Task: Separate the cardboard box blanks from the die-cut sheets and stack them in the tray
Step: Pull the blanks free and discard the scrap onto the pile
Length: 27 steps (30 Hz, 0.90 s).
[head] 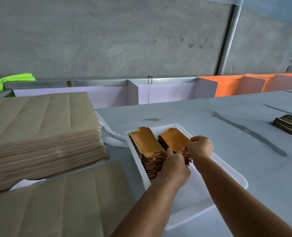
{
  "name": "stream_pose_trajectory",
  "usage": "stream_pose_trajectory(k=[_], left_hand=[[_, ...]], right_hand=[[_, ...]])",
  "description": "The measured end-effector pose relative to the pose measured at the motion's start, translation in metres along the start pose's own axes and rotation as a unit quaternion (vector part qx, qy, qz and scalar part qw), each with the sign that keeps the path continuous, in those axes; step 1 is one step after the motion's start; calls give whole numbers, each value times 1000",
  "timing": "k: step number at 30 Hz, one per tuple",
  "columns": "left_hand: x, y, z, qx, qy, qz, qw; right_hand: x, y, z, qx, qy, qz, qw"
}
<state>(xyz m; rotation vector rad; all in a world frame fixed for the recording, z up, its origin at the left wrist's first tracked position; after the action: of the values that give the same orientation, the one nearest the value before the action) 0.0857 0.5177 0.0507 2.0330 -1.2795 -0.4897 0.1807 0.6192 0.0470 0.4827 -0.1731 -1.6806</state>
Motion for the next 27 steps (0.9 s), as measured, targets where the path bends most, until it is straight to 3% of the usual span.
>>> stream_pose_trajectory(k=[7,11,18,27], left_hand=[[0,-2,3,-17,0,4,1000],[-1,-6,4,-23,-3,15,1000],[2,-2,0,-15,-9,11,1000],[70,93,7,27,-83,-133,987]], right_hand=[[7,-3,20,217,79,35,972],[7,-12,23,283,110,62,951],[7,-20,24,312,120,121,935],[59,1,89,204,232,78,948]])
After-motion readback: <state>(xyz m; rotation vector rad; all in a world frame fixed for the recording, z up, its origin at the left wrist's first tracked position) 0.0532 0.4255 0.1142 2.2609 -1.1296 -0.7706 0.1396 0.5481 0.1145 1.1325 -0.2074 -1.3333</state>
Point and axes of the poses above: each hand's wrist, its own x-axis away from the middle knuckle, its own y-axis out of the back of the hand, z = x × y, the point moved 9 cm from there along -x, towards the middle knuckle, and after that the axes turned 13 degrees about y, right-handed, at the moved point
